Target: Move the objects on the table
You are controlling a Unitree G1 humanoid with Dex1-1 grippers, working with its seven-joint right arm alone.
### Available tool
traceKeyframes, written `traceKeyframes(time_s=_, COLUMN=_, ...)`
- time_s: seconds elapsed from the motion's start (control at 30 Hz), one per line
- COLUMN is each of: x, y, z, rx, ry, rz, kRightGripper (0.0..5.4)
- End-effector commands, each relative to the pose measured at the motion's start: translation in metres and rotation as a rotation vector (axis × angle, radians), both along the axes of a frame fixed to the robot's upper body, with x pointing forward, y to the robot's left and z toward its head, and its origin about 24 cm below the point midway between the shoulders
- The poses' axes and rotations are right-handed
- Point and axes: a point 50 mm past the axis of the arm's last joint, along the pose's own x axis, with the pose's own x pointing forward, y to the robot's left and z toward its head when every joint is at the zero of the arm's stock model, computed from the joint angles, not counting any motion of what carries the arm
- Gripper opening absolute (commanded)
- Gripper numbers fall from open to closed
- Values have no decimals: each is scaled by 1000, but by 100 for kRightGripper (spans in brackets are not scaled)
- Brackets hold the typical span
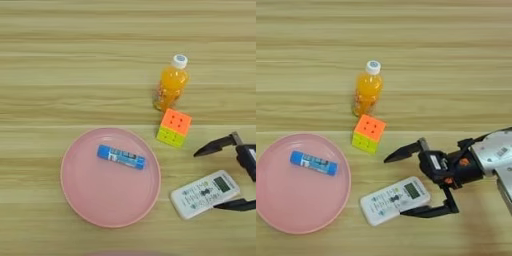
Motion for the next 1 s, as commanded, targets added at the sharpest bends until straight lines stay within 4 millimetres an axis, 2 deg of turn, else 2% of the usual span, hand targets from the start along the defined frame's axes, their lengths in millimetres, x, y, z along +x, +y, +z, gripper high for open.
traceKeyframes(time_s=0.03, x=6, y=-7, z=17, rx=-66, ry=-65, rz=39, kRightGripper=536)
traceKeyframes(time_s=0.37, x=7, y=-10, z=-4, rx=-119, ry=-38, rz=54, kRightGripper=536)
traceKeyframes(time_s=1.0, x=16, y=-7, z=-16, rx=-132, ry=-77, rz=31, kRightGripper=295)
